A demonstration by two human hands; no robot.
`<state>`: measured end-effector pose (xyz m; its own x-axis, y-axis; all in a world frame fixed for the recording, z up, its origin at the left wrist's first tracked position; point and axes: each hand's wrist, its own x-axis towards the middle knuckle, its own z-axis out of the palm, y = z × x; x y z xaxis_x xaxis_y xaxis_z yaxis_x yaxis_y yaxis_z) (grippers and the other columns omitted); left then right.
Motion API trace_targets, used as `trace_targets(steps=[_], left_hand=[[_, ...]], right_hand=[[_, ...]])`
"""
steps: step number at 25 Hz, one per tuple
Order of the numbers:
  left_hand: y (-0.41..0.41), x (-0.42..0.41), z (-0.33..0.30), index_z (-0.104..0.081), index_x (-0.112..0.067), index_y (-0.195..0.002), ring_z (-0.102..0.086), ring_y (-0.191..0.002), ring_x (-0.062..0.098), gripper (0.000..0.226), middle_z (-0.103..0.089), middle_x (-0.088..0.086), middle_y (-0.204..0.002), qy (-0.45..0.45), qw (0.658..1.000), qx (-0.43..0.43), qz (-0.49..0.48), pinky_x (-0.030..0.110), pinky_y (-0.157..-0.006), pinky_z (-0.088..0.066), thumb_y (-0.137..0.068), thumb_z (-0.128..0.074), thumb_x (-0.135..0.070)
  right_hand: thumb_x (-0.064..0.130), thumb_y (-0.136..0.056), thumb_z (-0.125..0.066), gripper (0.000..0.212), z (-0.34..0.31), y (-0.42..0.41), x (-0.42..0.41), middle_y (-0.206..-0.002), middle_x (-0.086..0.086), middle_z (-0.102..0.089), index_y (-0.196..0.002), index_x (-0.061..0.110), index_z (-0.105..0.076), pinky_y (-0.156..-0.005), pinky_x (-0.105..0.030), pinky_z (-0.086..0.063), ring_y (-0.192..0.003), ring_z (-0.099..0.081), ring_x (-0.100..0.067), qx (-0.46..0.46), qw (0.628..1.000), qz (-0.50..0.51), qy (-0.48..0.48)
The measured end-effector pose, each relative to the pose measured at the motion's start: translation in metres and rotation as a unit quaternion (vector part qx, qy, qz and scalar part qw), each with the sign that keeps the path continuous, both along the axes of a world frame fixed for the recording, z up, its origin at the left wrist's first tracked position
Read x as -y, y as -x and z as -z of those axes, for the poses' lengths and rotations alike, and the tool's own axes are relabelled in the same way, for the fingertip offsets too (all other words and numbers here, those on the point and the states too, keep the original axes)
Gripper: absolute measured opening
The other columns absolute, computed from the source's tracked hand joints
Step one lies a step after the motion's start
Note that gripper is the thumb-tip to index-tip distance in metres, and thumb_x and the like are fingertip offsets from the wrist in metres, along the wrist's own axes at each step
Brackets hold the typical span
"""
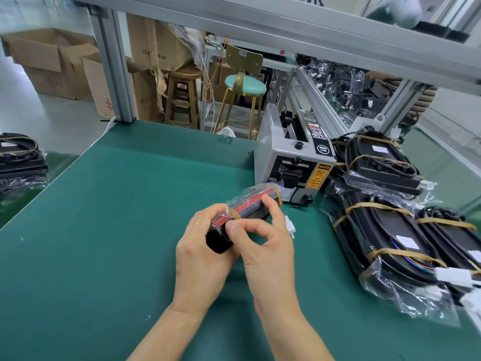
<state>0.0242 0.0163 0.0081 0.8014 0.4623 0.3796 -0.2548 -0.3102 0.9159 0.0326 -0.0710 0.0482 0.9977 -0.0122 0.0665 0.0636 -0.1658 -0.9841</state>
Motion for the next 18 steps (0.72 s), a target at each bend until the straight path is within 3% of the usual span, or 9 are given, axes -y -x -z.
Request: trace_targets(steps=[8, 13, 18], left_hand=[[-0.0002, 0.0002, 0.0013, -0.062, -0.023, -0.108, -0.064, -0.093, 0.013, 0.053, -0.066, -0.010, -0.101, -0.005, 1.000, -0.002, 0.003, 0.038, -0.082, -0.054, -0.064, -0.077, 0.003], [0.0010, 0.0012, -0.0060, -0.054, -0.050, -0.100, -0.063, -0.092, 0.010, 0.056, -0.065, -0.014, -0.100, -0.007, 1.000, 0.009, -0.005, 0.025, -0.080, -0.051, -0.063, -0.077, -0.015], [0.0004, 0.0005, -0.0037, -0.057, -0.039, -0.105, -0.063, -0.092, 0.011, 0.055, -0.065, -0.010, -0.101, -0.004, 1.000, 0.002, -0.004, 0.032, -0.082, -0.052, -0.064, -0.077, -0.006]], right_hand=[[0.025, -0.075, -0.076, 0.008, 0.0077, 0.0014, -0.0034, -0.141, 0.033, -0.035, -0.069, 0.030, -0.074, -0.117, -0.039, -0.024, -0.136, -0.027, 0.010, 0.009, 0.999, 0.020, -0.023], [0.034, -0.065, -0.071, 0.009, 0.0050, -0.0009, 0.0009, -0.141, 0.031, -0.036, -0.066, 0.026, -0.076, -0.113, -0.039, -0.033, -0.137, -0.031, 0.004, -0.020, 0.995, -0.010, -0.094], [0.042, -0.063, -0.070, 0.011, 0.0044, -0.0010, 0.0000, -0.138, 0.039, -0.032, -0.066, 0.033, -0.075, -0.114, -0.041, -0.029, -0.137, -0.031, 0.002, -0.003, 0.999, -0.005, -0.042]])
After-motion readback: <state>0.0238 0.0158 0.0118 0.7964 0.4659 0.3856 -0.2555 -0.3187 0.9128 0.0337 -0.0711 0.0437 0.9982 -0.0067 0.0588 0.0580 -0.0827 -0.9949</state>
